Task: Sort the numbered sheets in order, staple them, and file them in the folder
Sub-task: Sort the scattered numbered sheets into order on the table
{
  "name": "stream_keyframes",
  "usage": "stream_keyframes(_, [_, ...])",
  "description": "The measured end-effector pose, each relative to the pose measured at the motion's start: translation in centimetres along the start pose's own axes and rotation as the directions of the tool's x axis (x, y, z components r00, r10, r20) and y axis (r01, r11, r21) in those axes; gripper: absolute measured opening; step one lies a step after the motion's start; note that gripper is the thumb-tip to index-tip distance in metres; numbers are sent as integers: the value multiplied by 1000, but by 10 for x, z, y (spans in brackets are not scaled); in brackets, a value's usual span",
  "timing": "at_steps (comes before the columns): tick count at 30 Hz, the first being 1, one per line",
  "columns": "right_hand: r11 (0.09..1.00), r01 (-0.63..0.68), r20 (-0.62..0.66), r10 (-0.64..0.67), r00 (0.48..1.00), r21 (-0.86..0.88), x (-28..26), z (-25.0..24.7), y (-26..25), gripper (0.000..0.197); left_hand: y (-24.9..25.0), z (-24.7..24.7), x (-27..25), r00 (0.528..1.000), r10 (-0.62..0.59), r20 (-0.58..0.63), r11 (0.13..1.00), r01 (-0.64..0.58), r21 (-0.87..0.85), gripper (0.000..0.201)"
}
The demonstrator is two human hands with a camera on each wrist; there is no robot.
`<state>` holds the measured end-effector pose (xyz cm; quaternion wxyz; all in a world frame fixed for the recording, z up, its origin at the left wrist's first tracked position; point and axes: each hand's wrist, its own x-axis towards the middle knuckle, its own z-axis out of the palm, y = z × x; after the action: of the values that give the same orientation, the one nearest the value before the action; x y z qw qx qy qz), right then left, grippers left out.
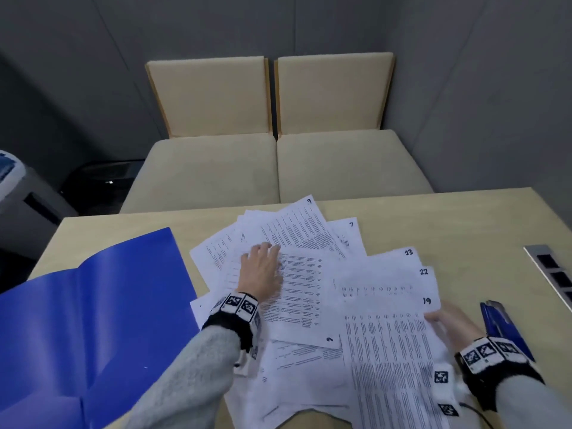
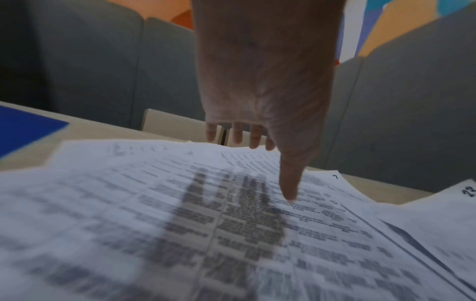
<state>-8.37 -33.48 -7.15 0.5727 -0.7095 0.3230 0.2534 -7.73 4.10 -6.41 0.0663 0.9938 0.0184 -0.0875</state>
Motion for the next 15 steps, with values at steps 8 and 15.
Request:
stream_keyframes(8, [999, -12, 56, 15, 998, -42, -17, 3, -1, 39, 0, 5, 55, 940, 108, 324, 985, -145, 92, 114])
stream_keyframes(15, [1000, 13, 99, -10, 995, -27, -9, 6, -15, 41, -17, -5, 43, 962, 208, 176, 978, -204, -41, 36])
